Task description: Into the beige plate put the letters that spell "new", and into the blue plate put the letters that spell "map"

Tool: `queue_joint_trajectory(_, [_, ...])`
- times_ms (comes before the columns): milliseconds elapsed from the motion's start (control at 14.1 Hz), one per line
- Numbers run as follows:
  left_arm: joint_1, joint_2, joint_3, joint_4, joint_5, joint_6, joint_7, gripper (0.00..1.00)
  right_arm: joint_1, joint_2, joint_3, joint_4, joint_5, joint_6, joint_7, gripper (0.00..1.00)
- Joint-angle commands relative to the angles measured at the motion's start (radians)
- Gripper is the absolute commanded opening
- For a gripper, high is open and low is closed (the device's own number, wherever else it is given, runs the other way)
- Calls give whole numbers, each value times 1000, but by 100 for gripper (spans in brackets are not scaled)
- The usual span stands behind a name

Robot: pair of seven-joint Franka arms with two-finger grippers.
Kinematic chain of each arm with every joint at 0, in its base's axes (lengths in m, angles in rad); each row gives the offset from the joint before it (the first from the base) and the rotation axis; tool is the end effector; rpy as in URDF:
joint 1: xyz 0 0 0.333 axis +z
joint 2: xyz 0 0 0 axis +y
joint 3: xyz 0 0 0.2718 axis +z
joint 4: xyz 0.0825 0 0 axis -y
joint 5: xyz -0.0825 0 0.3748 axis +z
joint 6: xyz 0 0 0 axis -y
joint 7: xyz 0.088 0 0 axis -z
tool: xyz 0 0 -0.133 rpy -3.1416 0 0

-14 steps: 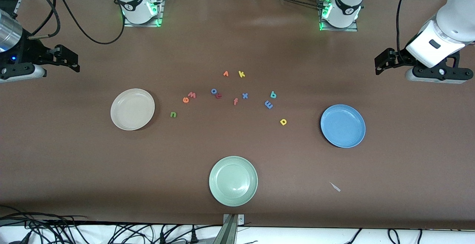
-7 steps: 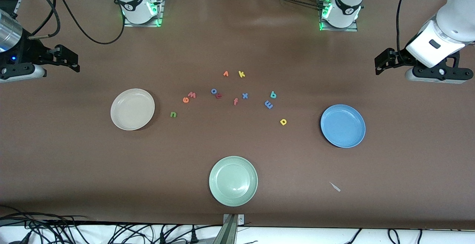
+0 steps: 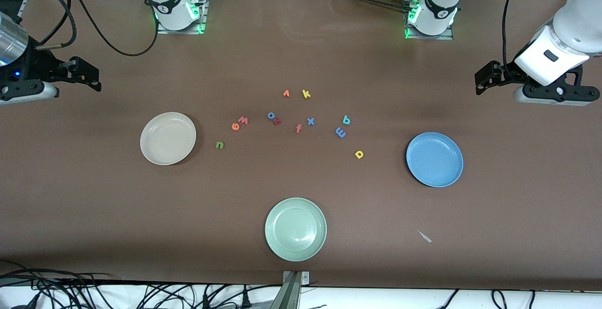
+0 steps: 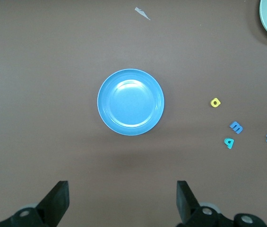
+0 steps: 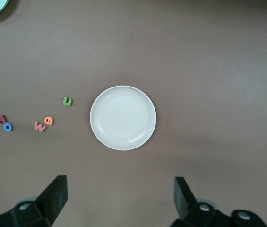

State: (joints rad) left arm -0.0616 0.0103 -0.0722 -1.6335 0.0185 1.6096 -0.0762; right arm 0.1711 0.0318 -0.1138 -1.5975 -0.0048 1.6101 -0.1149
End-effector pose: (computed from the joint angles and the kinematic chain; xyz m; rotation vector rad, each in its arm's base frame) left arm 0.5439 -0.0707 0.5230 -3.1186 0.0915 0.0501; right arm 0.5546 0.0319 0.5279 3.1219 0.2699 -0.0301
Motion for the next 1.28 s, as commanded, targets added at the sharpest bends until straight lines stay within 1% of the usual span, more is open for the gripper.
queue_joint_trajectory(0, [2, -12, 2, 4, -28, -14, 19, 100, -7, 8, 3, 24, 6, -13, -5, 100])
queue_joint_trajectory(567, [-1, -9, 2, 3, -26, -16, 27, 100, -7, 8, 3, 24, 6, -13, -5, 100])
queue_joint_trajectory(780, [-14, 2, 2, 4, -26, -33, 29, 100, -7, 8, 3, 24, 5, -13, -5, 100])
queue_joint_trajectory(851, [-18, 23, -1, 6, -23, -33, 29, 100, -7, 8, 3, 24, 6, -15, -5, 100])
queue_joint_trajectory(1205, [-18, 30, -1, 4, -25, -43, 23, 100, -7, 8, 3, 24, 5, -16, -5, 100])
